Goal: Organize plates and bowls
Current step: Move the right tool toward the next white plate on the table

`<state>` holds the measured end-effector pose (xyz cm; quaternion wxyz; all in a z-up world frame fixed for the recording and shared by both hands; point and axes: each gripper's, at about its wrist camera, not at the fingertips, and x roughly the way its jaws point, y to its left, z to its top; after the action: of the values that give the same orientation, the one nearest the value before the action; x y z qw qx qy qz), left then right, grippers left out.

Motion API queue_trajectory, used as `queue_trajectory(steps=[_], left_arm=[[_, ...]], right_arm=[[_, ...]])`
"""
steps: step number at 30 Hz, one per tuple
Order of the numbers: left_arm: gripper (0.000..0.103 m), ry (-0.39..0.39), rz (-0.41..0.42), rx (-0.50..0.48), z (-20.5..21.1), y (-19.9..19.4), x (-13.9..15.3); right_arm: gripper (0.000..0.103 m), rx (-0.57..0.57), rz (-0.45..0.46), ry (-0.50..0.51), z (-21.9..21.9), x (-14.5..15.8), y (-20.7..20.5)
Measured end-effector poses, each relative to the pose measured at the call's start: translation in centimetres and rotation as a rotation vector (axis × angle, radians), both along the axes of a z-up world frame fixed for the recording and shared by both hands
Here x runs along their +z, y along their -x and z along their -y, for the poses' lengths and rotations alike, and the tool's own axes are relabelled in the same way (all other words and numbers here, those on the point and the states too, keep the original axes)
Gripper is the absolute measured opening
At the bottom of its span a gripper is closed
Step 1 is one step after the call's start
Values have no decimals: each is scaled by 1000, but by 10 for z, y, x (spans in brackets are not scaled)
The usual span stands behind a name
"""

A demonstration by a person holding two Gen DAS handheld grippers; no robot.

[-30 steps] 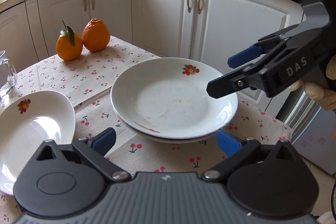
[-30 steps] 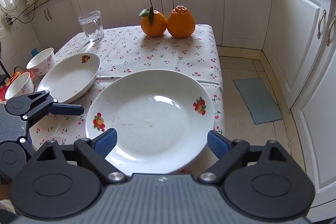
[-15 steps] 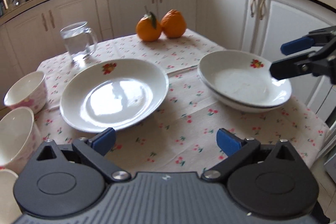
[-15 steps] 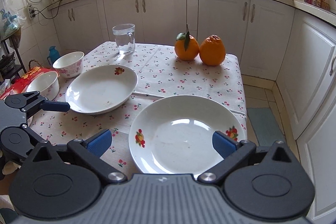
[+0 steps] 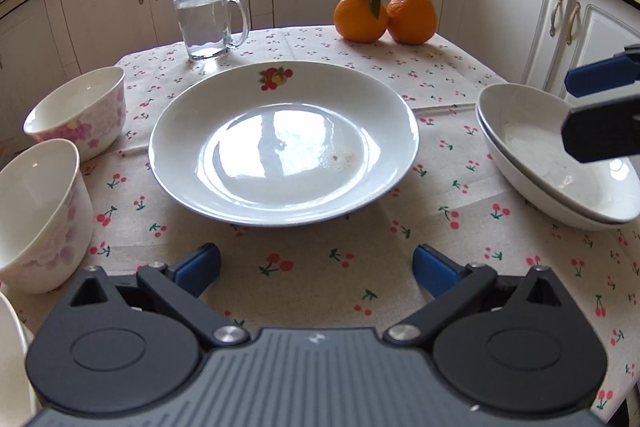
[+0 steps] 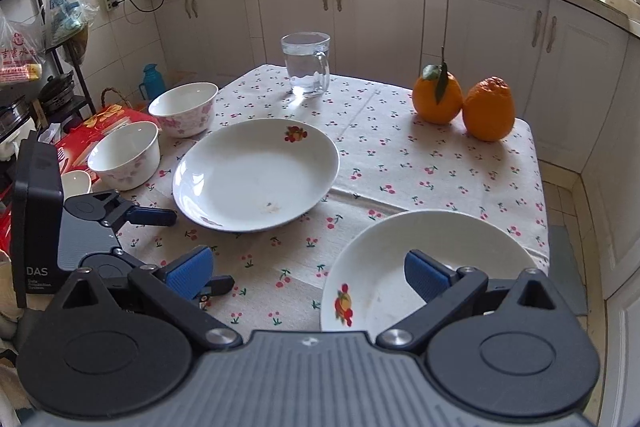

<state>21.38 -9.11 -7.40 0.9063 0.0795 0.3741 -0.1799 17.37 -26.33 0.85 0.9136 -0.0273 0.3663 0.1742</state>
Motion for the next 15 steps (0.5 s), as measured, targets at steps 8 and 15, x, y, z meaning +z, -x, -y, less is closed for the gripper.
queue_trajectory(steps=[8, 15], left_arm=[[103, 6, 0, 33, 1, -7, -1], [102, 16, 25, 43, 0, -13, -1]], right_arm=[[103, 140, -17, 16, -20, 4, -64], [103, 265, -94, 43, -36, -13, -122]])
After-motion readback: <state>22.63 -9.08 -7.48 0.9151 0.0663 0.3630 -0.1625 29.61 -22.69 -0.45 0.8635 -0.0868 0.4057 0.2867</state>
